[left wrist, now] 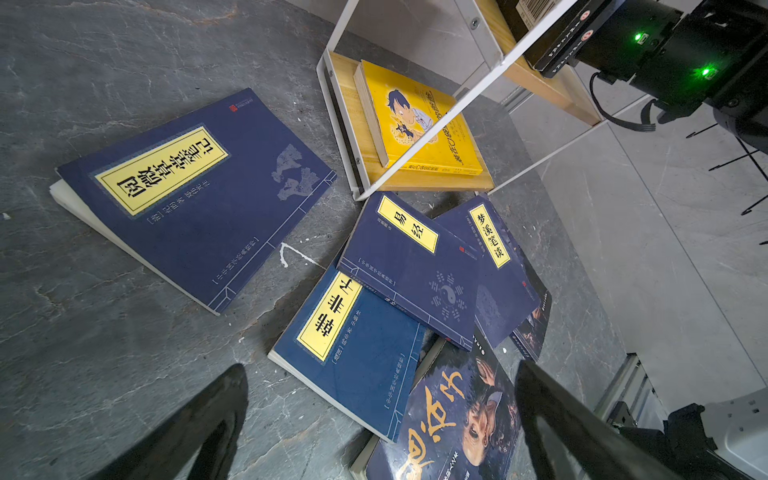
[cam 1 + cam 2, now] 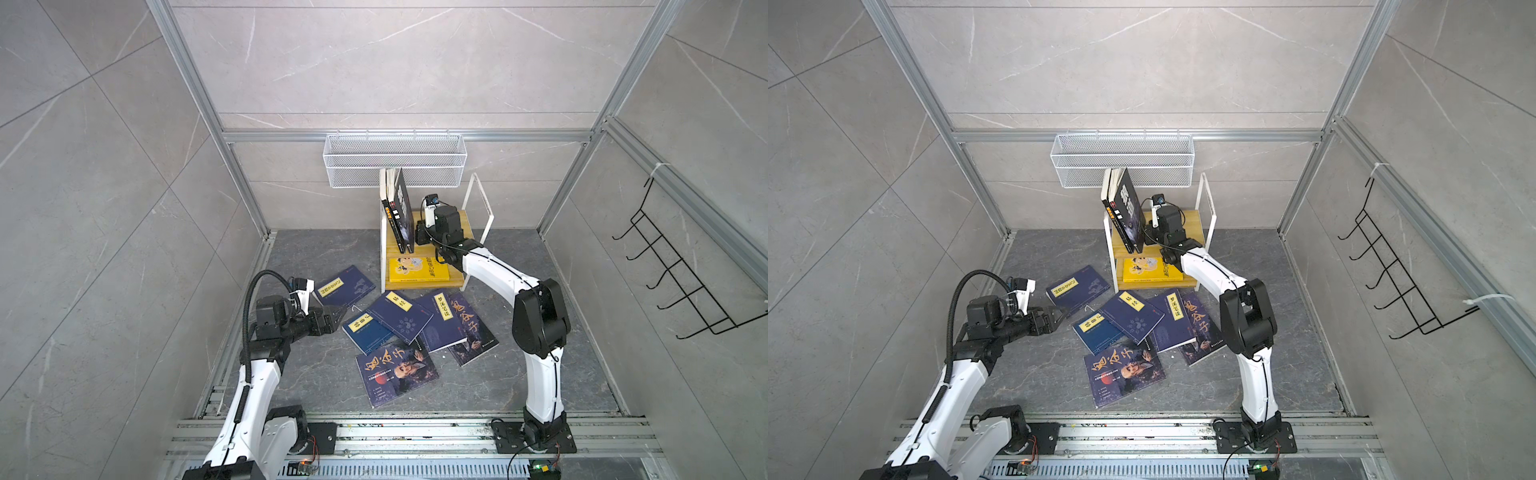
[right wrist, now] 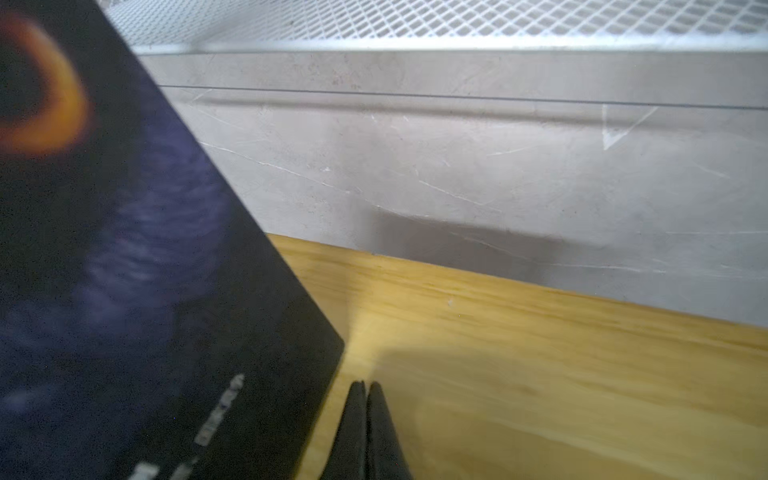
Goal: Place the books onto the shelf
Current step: 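Open the right gripper and draw it back from the shelved book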
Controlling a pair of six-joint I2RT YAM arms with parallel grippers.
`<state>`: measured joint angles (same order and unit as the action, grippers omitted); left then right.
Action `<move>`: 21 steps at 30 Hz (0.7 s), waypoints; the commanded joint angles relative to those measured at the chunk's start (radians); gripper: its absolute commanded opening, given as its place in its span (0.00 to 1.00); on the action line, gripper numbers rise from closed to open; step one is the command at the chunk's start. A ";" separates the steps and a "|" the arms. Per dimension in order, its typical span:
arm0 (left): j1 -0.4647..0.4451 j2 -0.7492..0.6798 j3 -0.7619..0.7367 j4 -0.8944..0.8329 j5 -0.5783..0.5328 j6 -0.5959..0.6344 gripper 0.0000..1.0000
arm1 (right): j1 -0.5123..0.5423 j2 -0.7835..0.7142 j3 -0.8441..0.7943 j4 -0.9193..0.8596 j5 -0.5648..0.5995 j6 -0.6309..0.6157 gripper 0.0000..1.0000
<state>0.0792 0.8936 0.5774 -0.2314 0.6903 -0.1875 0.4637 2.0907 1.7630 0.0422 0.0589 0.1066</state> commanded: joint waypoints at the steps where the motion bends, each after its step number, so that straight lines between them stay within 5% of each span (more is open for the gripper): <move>1: 0.003 -0.012 0.008 0.017 0.019 -0.014 1.00 | 0.027 0.036 0.020 -0.022 -0.011 0.020 0.00; 13: 0.007 -0.010 0.014 0.019 0.000 -0.035 1.00 | 0.039 0.011 0.016 -0.028 0.016 0.009 0.00; 21: 0.007 0.006 0.019 0.028 -0.044 -0.092 1.00 | 0.039 -0.197 -0.154 -0.007 0.102 -0.027 0.00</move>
<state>0.0811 0.8951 0.5774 -0.2314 0.6716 -0.2375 0.4953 2.0094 1.6642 0.0437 0.1154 0.1028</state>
